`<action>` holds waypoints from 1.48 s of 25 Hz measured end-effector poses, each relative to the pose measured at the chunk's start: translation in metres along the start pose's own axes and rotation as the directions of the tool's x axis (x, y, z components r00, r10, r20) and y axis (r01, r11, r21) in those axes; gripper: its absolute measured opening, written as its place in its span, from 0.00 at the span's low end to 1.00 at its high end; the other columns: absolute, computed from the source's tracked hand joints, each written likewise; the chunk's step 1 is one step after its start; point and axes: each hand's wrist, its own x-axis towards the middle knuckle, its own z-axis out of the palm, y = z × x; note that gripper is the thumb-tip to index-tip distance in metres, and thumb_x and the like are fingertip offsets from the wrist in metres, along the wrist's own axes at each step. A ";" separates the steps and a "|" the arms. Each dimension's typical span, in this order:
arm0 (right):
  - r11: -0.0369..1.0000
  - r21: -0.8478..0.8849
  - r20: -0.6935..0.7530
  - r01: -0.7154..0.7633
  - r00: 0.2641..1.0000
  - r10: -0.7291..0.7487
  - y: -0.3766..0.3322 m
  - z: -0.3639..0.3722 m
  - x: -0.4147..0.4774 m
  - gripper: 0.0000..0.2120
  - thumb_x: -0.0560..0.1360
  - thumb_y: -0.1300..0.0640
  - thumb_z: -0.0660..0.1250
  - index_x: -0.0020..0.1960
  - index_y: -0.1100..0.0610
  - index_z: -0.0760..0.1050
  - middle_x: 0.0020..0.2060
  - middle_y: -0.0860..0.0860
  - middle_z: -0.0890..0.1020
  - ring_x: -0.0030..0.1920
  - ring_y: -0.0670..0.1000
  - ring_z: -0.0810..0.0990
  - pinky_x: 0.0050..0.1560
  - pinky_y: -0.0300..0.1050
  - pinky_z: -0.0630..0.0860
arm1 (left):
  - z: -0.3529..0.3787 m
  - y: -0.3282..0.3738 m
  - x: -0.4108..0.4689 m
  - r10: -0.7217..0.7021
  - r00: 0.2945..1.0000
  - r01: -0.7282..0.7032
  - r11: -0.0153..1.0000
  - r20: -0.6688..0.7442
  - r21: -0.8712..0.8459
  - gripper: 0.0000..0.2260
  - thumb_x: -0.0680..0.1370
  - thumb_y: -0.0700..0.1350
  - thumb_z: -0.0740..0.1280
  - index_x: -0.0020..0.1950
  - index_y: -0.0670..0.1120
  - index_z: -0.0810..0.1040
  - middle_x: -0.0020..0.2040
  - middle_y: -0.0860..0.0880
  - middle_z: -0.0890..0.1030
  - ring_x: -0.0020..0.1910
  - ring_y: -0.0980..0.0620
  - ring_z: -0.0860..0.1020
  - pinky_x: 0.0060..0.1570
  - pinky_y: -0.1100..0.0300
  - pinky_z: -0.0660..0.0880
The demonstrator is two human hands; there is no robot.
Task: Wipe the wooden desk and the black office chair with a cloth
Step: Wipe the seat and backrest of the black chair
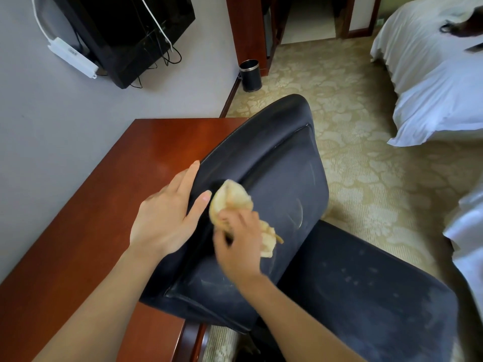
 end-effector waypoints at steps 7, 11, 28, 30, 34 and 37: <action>0.628 0.099 0.357 0.772 0.561 -0.747 0.011 0.001 -0.077 0.08 0.73 0.59 0.64 0.43 0.50 0.80 0.40 0.47 0.80 0.39 0.50 0.72 0.41 0.41 0.69 | 0.000 0.001 -0.001 -0.045 0.999 0.045 0.999 0.006 -0.018 0.33 0.73 0.65 0.37 0.77 0.55 0.50 0.75 0.57 0.62 0.66 0.48 0.71 0.52 0.53 0.70; 0.515 0.038 0.394 0.856 0.461 -0.795 0.042 -0.007 -0.047 0.12 0.75 0.61 0.63 0.49 0.49 0.82 0.47 0.50 0.79 0.39 0.51 0.69 0.41 0.43 0.68 | -0.001 0.001 0.000 -0.063 0.998 0.063 0.997 -0.004 -0.033 0.33 0.73 0.66 0.37 0.77 0.56 0.51 0.74 0.57 0.63 0.66 0.48 0.71 0.52 0.52 0.69; 0.871 -0.031 -0.215 -0.490 0.855 0.473 0.042 -0.012 0.051 0.12 0.79 0.58 0.58 0.61 0.57 0.71 0.57 0.55 0.73 0.54 0.56 0.73 0.49 0.44 0.65 | 0.003 -0.002 0.012 -0.005 1.000 0.005 1.000 -0.018 0.001 0.25 0.81 0.59 0.45 0.77 0.53 0.52 0.73 0.51 0.66 0.65 0.44 0.71 0.54 0.45 0.70; 0.930 -0.028 -0.186 -0.366 0.916 0.355 0.014 0.000 0.018 0.10 0.78 0.59 0.61 0.58 0.57 0.73 0.53 0.53 0.74 0.50 0.56 0.74 0.46 0.44 0.65 | 0.004 -0.002 0.011 0.013 1.000 -0.012 0.999 -0.027 0.038 0.25 0.82 0.58 0.45 0.77 0.52 0.51 0.73 0.49 0.66 0.66 0.43 0.70 0.55 0.44 0.70; 0.988 0.015 -0.018 -0.155 0.988 0.155 -0.023 0.008 -0.041 0.09 0.73 0.66 0.66 0.53 0.61 0.77 0.49 0.56 0.77 0.47 0.58 0.73 0.48 0.47 0.69 | 0.004 -0.001 0.009 0.048 0.998 -0.045 0.991 -0.027 0.125 0.26 0.82 0.57 0.45 0.78 0.48 0.51 0.72 0.45 0.66 0.67 0.41 0.69 0.55 0.43 0.70; 0.998 0.007 0.142 0.058 0.988 -0.058 -0.032 0.008 -0.071 0.10 0.70 0.67 0.69 0.51 0.61 0.79 0.47 0.58 0.79 0.45 0.60 0.75 0.46 0.52 0.72 | 0.004 0.001 0.005 0.042 0.998 -0.035 0.991 -0.051 0.130 0.25 0.83 0.54 0.47 0.77 0.46 0.54 0.72 0.43 0.67 0.66 0.39 0.69 0.55 0.43 0.70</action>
